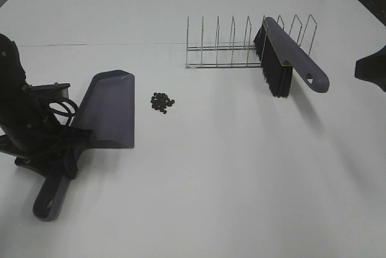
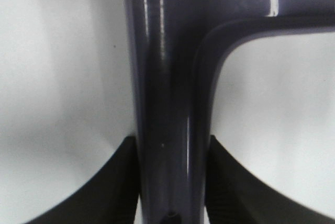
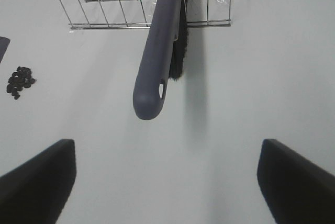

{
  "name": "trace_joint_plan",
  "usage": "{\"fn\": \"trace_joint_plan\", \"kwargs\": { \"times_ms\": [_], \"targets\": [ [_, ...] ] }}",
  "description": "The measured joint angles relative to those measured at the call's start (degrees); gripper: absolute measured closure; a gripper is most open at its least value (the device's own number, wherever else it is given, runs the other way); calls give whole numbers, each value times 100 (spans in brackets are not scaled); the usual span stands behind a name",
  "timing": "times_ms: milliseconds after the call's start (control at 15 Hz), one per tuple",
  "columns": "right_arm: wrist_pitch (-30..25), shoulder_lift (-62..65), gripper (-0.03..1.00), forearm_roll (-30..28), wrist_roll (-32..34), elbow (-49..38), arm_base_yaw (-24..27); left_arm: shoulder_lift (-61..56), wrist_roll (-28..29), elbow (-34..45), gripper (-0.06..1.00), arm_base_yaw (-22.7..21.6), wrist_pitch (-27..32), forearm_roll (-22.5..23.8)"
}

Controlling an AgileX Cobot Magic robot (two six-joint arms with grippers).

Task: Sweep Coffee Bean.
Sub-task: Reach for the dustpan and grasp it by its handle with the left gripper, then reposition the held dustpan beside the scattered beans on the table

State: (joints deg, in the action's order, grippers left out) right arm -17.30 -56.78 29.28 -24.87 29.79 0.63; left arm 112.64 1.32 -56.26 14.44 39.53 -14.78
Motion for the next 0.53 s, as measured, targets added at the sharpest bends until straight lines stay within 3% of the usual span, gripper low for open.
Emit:
{"fn": "trace_joint_plan", "kwargs": {
  "times_ms": [267, 533],
  "targets": [
    [0, 0, 14, 0, 0, 0, 0, -57, 189, 11, 60, 0, -11, 11],
    [0, 0, 14, 0, 0, 0, 0, -922, 607, 17, 60, 0, 378, 458]
  ]
}}
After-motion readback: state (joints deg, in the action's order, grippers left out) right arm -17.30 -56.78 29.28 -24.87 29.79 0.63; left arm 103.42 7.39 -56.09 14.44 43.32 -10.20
